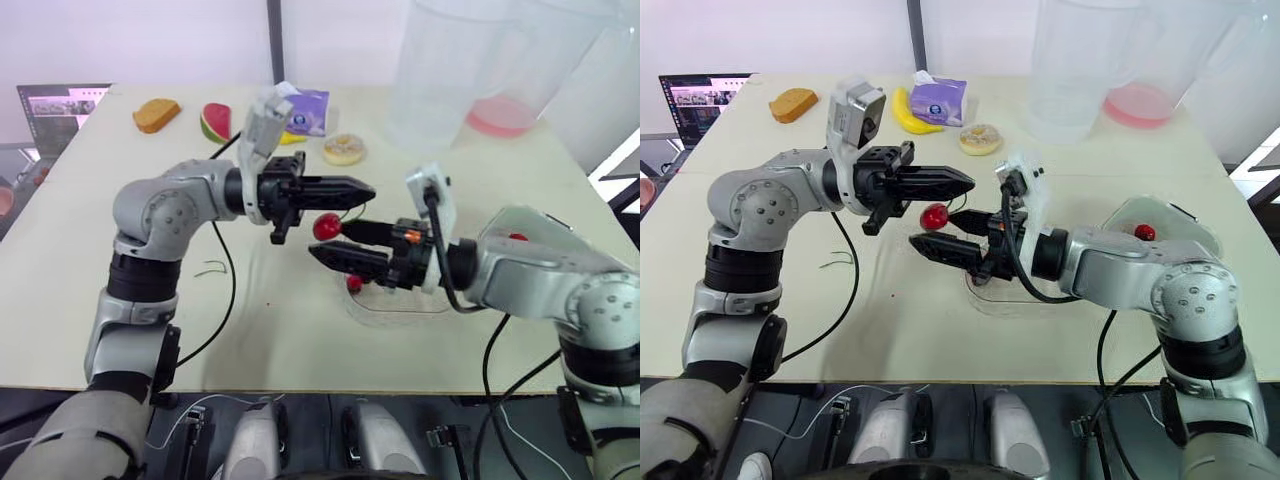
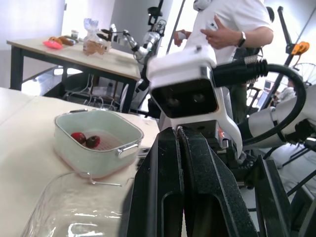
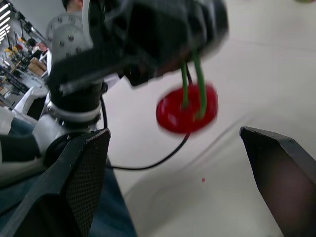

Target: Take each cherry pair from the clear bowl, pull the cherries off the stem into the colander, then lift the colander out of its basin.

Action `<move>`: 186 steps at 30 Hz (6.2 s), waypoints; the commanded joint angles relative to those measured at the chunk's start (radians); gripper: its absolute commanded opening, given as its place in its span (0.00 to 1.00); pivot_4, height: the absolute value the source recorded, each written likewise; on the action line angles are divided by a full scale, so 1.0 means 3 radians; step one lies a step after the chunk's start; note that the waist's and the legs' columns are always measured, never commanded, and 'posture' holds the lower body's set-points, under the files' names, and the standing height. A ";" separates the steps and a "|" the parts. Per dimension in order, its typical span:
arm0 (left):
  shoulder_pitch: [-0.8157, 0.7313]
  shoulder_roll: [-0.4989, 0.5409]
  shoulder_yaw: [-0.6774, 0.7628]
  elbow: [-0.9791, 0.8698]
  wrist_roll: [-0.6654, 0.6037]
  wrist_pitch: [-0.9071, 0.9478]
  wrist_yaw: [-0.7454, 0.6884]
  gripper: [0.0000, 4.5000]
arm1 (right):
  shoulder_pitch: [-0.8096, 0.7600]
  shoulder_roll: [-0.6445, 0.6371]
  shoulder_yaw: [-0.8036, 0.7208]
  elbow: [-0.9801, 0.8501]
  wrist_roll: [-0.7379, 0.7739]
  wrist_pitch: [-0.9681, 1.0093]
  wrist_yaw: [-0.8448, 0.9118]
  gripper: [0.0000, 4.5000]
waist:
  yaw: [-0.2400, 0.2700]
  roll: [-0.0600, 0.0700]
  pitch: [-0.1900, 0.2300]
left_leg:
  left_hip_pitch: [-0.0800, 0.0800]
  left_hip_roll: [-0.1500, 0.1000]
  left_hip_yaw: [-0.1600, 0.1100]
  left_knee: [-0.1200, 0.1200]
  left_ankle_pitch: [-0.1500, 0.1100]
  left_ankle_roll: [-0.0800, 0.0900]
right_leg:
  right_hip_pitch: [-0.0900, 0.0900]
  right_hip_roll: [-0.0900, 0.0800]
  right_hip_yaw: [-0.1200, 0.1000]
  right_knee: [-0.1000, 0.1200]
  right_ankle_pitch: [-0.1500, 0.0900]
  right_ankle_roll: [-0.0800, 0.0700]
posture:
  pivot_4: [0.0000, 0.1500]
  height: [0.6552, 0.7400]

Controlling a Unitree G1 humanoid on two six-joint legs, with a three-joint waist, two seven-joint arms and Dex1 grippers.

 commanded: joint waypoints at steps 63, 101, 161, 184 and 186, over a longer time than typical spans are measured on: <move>0.0054 0.0075 0.0064 -0.0185 -0.0057 0.0022 0.0096 0.00 | 0.1926 -0.1227 -0.2337 0.0278 -0.1772 0.0234 0.0790 0.99 | 0.0002 0.0001 -0.0001 | 0.0003 -0.0001 0.0002 -0.0004 0.0000 0.0000 | 0.0005 0.0004 0.0002 -0.0007 0.0001 0.0003 | 1.00 1.00; 0.1316 0.1482 0.0045 0.0486 0.1520 -0.1428 0.0021 0.21 | 0.2012 -0.0868 -0.1309 -0.0952 -0.2680 -0.0985 0.2760 1.00 | 0.0007 -0.0001 0.0000 | 0.0010 -0.0001 -0.0002 -0.0002 -0.0004 0.0007 | 0.0017 -0.0005 -0.0004 -0.0013 0.0003 0.0004 | 1.00 1.00; 0.1214 0.1302 0.0063 -0.0863 0.0669 -0.0955 -0.0252 0.99 | -0.0635 -0.0657 0.1143 0.0898 -0.3711 0.0505 0.3005 1.00 | -0.0007 -0.0001 -0.0001 | 0.0002 0.0000 0.0008 0.0001 -0.0005 0.0008 | -0.0002 -0.0004 0.0000 -0.0002 0.0004 0.0001 | 1.00 1.00; 0.1210 0.1296 0.0082 -0.0907 0.0623 -0.0838 -0.0143 1.00 | -0.0608 -0.0220 0.1421 0.1113 -0.4625 0.0238 0.3244 0.48 | -0.0006 -0.0001 -0.0001 | 0.0002 0.0000 0.0010 0.0001 -0.0005 0.0008 | -0.0003 -0.0004 -0.0001 0.0000 0.0004 0.0001 | 1.00 1.00; 0.1211 0.1300 0.0083 -0.0909 0.0621 -0.0834 -0.0139 1.00 | -0.0582 -0.0200 0.1430 0.1107 -0.4648 0.0238 0.3249 0.26 | -0.0005 -0.0001 -0.0001 | 0.0002 0.0000 0.0010 0.0001 -0.0005 0.0008 | -0.0003 -0.0004 -0.0001 0.0000 0.0004 0.0001 | 1.00 1.00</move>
